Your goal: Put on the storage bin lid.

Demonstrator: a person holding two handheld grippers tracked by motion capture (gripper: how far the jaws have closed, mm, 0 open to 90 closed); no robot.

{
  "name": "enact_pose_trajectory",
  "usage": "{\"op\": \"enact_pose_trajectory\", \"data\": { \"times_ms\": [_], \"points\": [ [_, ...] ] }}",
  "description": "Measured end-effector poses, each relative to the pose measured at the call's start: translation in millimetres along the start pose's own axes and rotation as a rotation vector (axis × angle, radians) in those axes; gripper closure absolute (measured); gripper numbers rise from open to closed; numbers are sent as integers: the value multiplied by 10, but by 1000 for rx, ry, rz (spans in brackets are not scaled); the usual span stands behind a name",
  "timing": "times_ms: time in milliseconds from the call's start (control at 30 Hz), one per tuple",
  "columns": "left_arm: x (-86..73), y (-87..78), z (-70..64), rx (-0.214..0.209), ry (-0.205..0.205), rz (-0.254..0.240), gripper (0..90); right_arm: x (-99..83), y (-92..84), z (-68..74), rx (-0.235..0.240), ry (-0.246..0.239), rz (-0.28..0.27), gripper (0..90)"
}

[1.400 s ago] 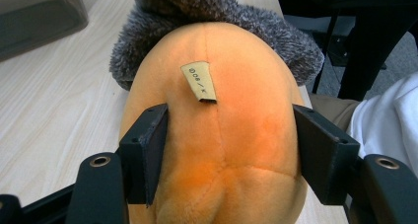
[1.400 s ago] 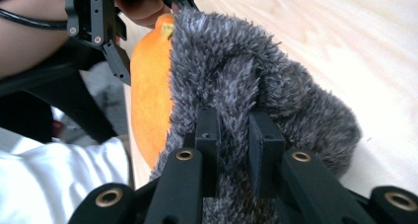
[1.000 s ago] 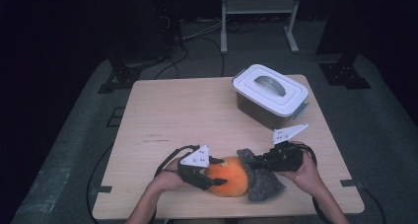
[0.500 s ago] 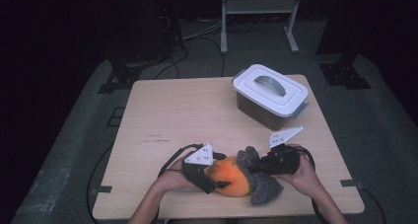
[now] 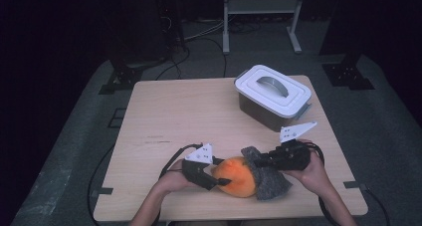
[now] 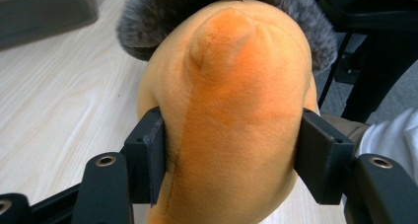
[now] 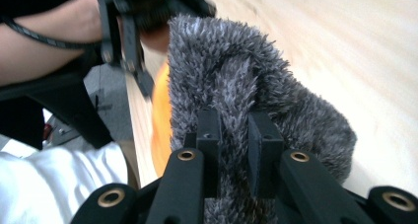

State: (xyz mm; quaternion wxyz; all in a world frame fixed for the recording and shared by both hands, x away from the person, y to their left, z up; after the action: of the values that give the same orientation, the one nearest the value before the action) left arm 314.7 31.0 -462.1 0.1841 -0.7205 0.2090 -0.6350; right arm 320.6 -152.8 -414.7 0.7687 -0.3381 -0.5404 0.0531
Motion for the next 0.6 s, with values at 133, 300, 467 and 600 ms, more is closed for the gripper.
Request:
{"op": "enact_pose_trajectory", "data": {
  "times_ms": [133,300,467,600],
  "points": [
    [41,-8,-16,15,18,-2,385,74,64,94,11,-38,13,774],
    [76,-90,-7,32,15,-26,397,-34,124,12,36,8,22,773],
    [90,-166,6,45,15,-35,400,-174,164,-81,46,47,43,775],
    [128,-216,3,49,20,-50,401,-182,158,-115,28,45,58,774]
  ]
}}
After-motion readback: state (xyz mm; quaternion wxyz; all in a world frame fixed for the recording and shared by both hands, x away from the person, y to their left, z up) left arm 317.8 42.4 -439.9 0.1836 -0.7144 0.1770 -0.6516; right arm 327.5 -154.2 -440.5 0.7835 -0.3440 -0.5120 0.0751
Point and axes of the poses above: each handheld gripper's, and its own axes: y roughly forward along the jaws, x roughly out of its top, z roughly to its left, the point moved 7 cm from there along y, roughly forward along the jaws, and after that the axes turned 8 degrees about -x, right-handed, at the moved point
